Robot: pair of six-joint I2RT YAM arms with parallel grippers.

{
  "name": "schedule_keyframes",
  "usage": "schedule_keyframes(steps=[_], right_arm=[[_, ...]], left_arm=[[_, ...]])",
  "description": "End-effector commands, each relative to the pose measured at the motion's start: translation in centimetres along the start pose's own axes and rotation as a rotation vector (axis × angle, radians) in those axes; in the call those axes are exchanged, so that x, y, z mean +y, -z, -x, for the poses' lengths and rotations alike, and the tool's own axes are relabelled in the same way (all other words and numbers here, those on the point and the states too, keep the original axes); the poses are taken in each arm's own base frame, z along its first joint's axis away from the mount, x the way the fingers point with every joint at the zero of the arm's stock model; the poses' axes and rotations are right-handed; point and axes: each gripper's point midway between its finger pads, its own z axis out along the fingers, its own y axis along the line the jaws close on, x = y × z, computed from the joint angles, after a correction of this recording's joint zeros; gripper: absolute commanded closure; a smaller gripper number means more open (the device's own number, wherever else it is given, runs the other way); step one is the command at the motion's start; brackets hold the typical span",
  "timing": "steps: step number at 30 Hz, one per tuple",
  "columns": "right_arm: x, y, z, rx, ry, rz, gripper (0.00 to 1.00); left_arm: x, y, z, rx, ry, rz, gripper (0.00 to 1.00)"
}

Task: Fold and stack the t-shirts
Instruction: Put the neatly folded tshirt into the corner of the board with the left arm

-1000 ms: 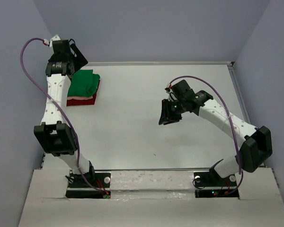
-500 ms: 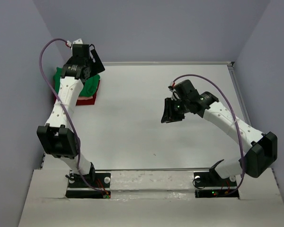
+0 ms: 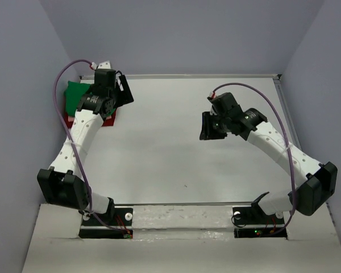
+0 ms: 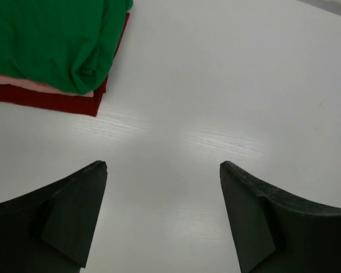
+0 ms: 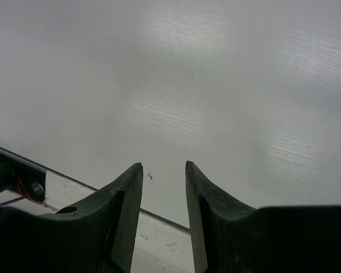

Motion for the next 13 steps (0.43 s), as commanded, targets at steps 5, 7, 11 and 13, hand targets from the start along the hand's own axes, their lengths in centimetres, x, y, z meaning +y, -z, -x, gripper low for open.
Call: schedule_keyframes(steps=[5, 7, 11, 13], right_arm=[[2.2, 4.7, 7.1, -0.233, 0.056, 0.027, 0.56], [3.0, 5.1, 7.4, -0.237, 0.068, 0.064, 0.55], [2.7, 6.0, 8.3, -0.29, 0.055, 0.043, 0.51], [2.9, 6.2, 8.2, -0.291, 0.078, 0.056, 0.47]], left_arm=[[-1.5, 3.2, 1.3, -0.085, 0.006, -0.078, 0.1], [-1.8, 3.7, 1.7, -0.099, -0.003, -0.077, 0.1], [-2.4, 4.3, 2.0, -0.11, -0.018, -0.082, 0.1], [-2.8, 4.4, 2.0, -0.111, -0.022, -0.091, 0.1]])
